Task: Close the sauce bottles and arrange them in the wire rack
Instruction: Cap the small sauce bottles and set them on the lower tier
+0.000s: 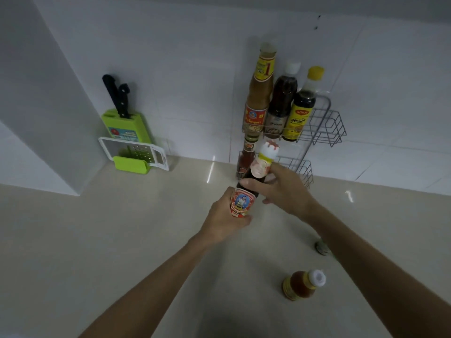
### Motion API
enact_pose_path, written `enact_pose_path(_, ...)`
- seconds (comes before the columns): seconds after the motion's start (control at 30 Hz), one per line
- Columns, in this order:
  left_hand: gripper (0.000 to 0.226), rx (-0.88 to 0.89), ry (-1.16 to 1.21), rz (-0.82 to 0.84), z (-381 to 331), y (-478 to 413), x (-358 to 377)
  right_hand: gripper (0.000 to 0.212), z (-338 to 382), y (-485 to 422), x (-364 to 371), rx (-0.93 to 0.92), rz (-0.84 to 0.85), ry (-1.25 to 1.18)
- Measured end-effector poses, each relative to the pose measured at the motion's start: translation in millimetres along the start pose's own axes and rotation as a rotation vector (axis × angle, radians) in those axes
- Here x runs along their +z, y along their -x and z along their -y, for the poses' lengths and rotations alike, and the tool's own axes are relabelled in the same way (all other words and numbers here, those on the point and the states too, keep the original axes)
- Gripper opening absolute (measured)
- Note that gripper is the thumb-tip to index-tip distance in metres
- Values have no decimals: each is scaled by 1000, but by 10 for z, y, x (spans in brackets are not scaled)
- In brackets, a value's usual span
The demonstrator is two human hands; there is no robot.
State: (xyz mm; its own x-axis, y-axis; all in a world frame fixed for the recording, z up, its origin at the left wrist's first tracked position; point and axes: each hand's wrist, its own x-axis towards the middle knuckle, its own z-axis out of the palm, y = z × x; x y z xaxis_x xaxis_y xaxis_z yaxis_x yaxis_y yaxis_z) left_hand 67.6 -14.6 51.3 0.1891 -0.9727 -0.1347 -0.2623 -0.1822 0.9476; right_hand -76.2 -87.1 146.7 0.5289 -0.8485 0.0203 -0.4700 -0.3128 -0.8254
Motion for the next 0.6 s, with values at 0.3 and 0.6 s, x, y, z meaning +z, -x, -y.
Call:
enact_pose_path(0.3, 119, -261, -258, 299, 115, -911, -112, 36, -1041, -392, 40, -97, -449, 101)
enact_pose_path(0.6, 121, -255, -85, 275, -104, -1742, -143, 26, -1428, -1124, 212, 88, -266, 5)
